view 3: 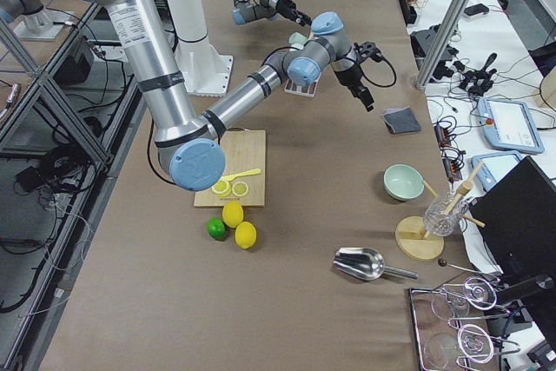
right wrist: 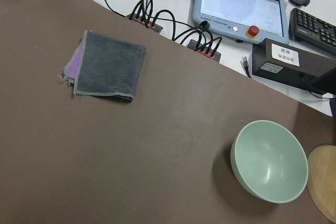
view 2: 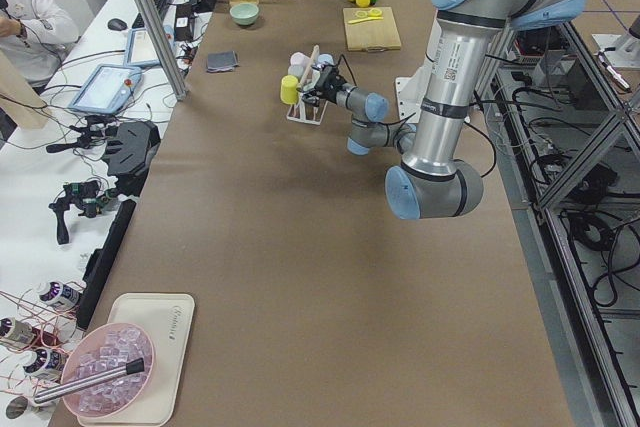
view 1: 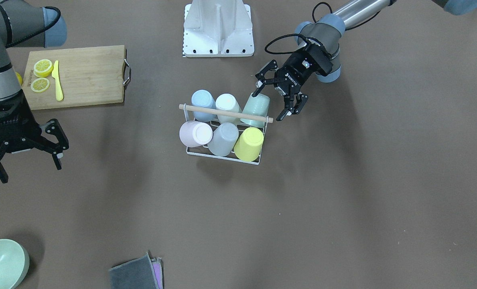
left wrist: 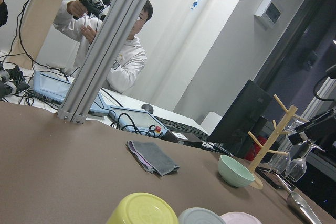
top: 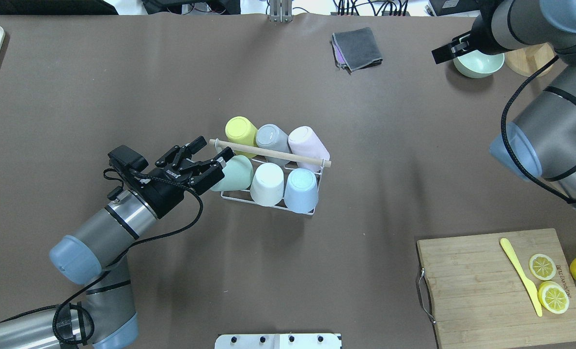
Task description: Place cup on cup holder
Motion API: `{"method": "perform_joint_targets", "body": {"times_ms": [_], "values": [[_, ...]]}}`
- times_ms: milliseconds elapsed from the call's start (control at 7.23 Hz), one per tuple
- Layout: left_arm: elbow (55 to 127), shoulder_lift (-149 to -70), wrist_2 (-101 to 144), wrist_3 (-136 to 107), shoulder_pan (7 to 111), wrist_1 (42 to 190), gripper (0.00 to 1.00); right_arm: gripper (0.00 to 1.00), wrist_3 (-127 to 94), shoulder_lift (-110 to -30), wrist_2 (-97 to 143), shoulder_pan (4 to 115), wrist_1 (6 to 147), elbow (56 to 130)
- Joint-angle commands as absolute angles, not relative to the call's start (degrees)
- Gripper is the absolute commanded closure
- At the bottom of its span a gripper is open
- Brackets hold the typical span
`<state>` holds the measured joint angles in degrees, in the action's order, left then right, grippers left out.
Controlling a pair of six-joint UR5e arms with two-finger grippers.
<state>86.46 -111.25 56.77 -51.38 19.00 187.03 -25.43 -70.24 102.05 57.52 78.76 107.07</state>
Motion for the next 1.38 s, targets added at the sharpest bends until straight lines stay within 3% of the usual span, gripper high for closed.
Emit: {"method": "perform_joint_targets", "body": {"times_ms": [0,553,830,1245], "values": [[86.75,-110.75,56.69,-50.81,20.38,186.77,0.02,0.00,-23.29,-72.41,105.70,60.19,79.01,107.23],[85.78,-107.76,57.65,-51.59,34.16,174.60,0.02,0.00,-14.40,-86.28,120.05,68.45,79.54,107.67],[84.47,-107.14,60.89,-51.59,37.08,159.76,0.02,0.00,-5.06,-88.67,127.23,75.37,90.04,107.06],[84.29,-107.05,65.62,-51.51,38.75,140.33,0.02,0.00,0.35,-93.77,130.95,84.87,91.32,103.03]]}}
